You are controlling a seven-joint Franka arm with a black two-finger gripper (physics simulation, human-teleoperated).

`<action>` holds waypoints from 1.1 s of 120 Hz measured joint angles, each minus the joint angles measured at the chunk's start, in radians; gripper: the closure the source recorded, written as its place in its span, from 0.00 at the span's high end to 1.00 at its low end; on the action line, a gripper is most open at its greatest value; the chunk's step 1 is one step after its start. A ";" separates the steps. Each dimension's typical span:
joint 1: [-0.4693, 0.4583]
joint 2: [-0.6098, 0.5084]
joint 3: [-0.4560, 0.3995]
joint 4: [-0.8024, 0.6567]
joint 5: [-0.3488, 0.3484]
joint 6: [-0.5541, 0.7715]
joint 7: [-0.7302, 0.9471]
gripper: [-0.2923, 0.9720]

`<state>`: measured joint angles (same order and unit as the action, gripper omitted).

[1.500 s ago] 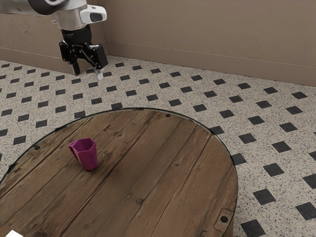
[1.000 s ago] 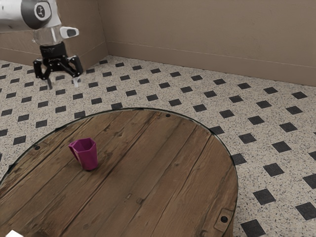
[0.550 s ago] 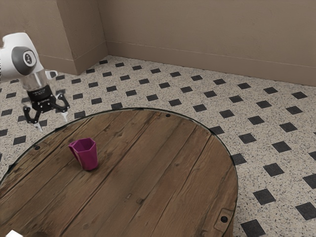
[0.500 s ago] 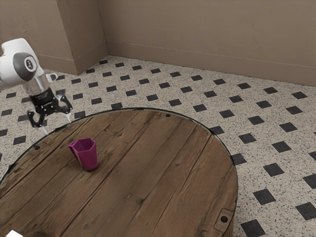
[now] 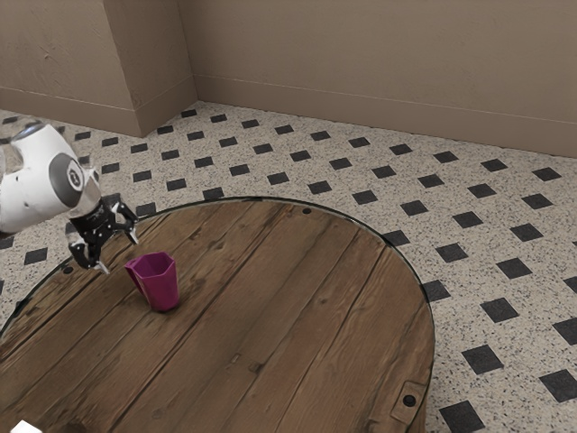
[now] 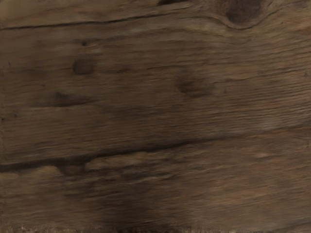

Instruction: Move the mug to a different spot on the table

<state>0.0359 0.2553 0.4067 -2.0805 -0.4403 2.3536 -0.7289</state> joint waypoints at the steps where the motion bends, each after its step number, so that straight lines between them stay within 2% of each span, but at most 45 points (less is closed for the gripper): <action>1: -0.001 -0.001 -0.002 -0.007 0.000 0.007 -0.005 0.77; 29: -0.005 -0.010 -0.029 -0.065 -0.005 0.152 -0.145 0.77; 45: -0.007 -0.032 -0.051 -0.119 -0.006 0.189 -0.225 0.77; 72: -0.008 -0.031 -0.073 -0.124 0.002 0.220 -0.313 0.75; 114: 0.003 -0.011 -0.065 -0.059 -0.001 0.060 -0.248 0.71; 132: 0.015 0.007 -0.065 -0.054 -0.031 0.036 -0.212 0.67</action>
<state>0.0513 0.2625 0.3420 -2.1347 -0.4717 2.3892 -0.9404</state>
